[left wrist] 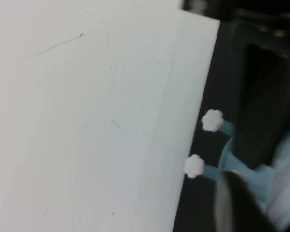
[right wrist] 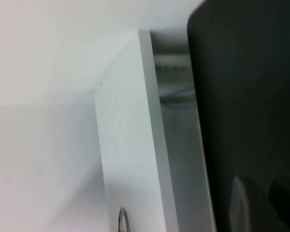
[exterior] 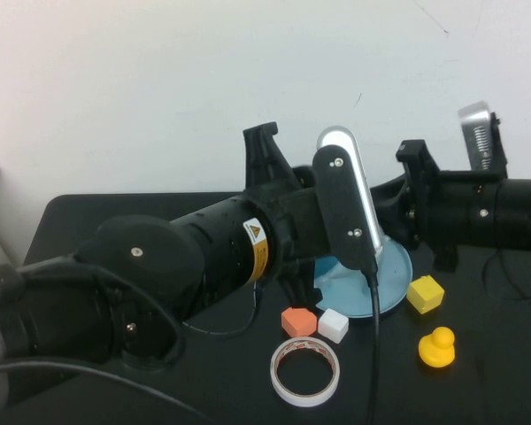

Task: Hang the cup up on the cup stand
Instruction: Adjust the cup with two arms

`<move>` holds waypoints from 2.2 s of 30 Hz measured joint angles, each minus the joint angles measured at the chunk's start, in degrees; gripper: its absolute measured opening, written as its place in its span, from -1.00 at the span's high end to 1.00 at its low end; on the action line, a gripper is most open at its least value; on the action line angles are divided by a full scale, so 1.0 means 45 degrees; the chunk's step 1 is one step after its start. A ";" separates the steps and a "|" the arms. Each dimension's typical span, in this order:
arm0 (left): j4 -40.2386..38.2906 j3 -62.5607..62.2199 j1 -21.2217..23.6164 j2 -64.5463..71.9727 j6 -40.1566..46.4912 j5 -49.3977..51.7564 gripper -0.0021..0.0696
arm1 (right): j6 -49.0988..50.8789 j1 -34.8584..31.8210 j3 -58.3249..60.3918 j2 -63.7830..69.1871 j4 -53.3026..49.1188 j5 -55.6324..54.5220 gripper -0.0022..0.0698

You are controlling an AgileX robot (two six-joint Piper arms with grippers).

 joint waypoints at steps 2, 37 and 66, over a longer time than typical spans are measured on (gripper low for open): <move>0.0000 0.0000 0.0000 0.0000 0.0000 -0.0138 0.66 | -0.0163 -0.0091 -0.0027 0.0000 0.0161 -0.0225 0.70; 0.0088 -0.0005 -0.0020 0.0585 0.0275 -0.0770 0.05 | -0.1045 -0.0068 0.0001 0.0071 -0.0130 0.1300 0.70; -0.0035 -0.0005 -0.0020 -0.1188 0.0761 0.3443 0.40 | -0.3333 -0.0039 -0.0021 0.0212 -0.0125 0.2140 0.69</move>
